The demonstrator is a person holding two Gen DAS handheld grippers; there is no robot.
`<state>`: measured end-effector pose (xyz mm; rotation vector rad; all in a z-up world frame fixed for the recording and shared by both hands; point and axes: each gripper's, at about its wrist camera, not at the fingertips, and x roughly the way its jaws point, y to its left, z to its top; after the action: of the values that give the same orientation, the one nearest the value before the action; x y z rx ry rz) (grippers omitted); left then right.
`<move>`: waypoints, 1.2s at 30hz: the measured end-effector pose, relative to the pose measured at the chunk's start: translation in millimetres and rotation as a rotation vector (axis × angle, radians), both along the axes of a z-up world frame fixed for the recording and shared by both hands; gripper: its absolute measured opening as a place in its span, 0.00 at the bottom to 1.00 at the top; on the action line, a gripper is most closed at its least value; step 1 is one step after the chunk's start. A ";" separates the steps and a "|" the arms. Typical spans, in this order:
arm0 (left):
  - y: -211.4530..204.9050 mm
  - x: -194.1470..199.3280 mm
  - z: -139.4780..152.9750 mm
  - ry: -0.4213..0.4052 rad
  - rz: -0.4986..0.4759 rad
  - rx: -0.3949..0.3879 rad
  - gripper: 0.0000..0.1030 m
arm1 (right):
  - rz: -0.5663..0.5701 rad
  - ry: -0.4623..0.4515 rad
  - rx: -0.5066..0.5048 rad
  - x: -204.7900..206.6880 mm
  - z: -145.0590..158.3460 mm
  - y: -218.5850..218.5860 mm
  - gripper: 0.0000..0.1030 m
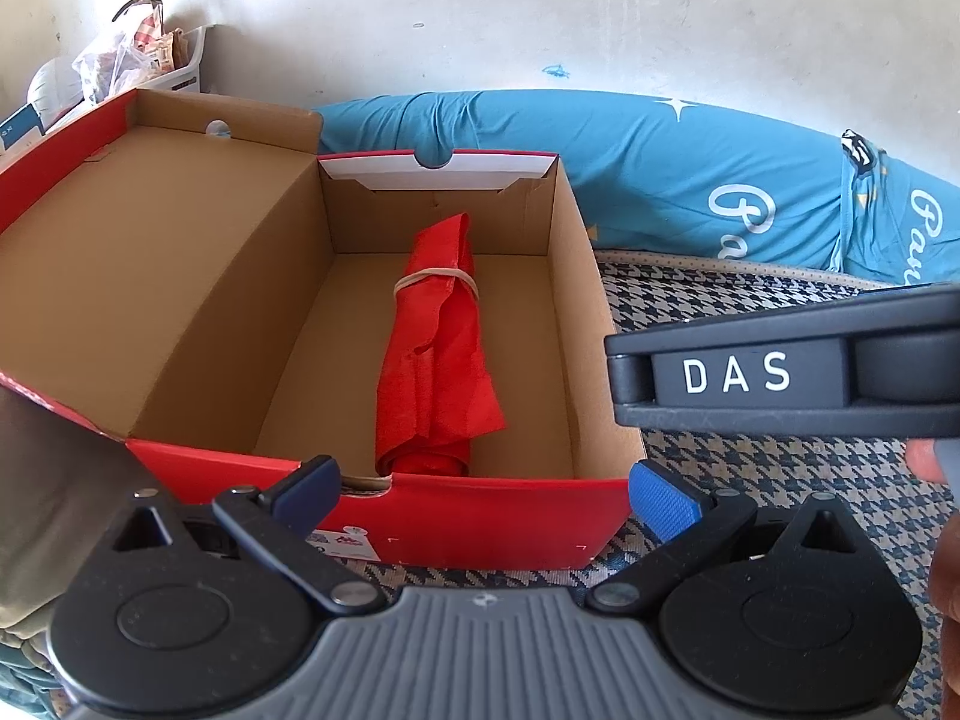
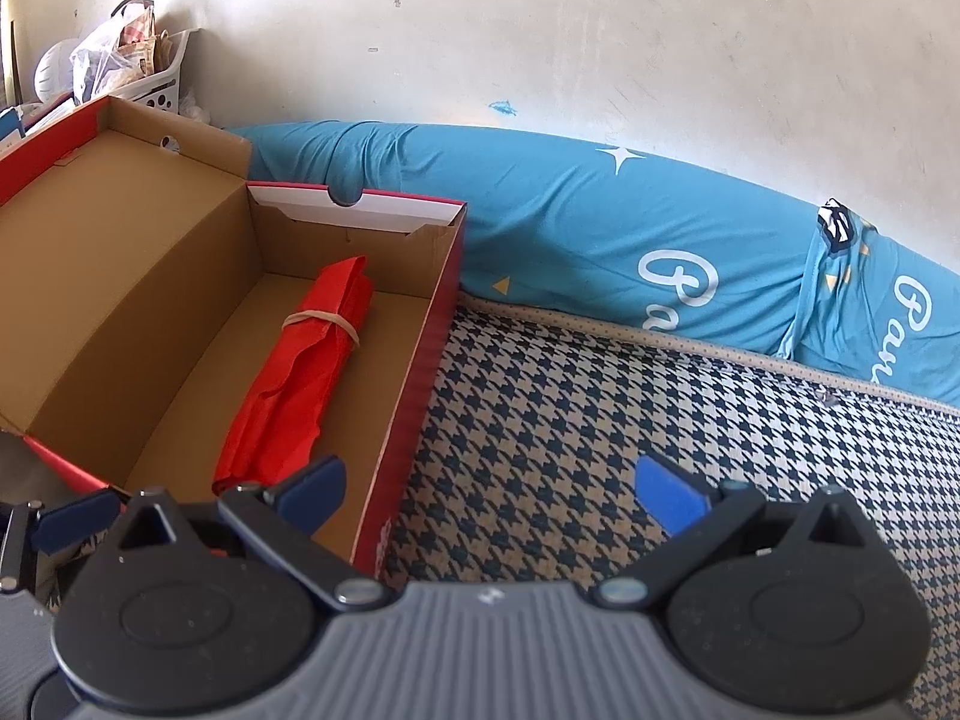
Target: Fold shopping bag
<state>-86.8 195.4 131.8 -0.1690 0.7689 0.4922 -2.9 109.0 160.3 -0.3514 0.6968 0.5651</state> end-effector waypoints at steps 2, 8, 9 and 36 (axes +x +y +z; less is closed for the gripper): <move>-0.4 0.8 -0.7 0.003 0.002 0.003 1.00 | 0.003 0.002 -0.002 0.1 -0.6 0.5 1.00; -4.2 1.6 -0.3 0.006 0.005 0.034 1.00 | -0.001 -0.005 -0.018 0.0 -1.4 1.3 1.00; -3.9 1.7 -0.2 0.004 0.005 0.029 1.00 | -0.003 -0.003 -0.017 0.6 -1.4 0.8 1.00; -13.6 -8.2 19.5 -0.006 0.029 0.101 1.00 | 0.013 -0.033 0.025 -0.6 12.3 -12.9 1.00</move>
<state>-95.0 181.7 151.3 -0.0880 0.7354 0.5565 -3.5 96.1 172.6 -0.3417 0.6555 0.5787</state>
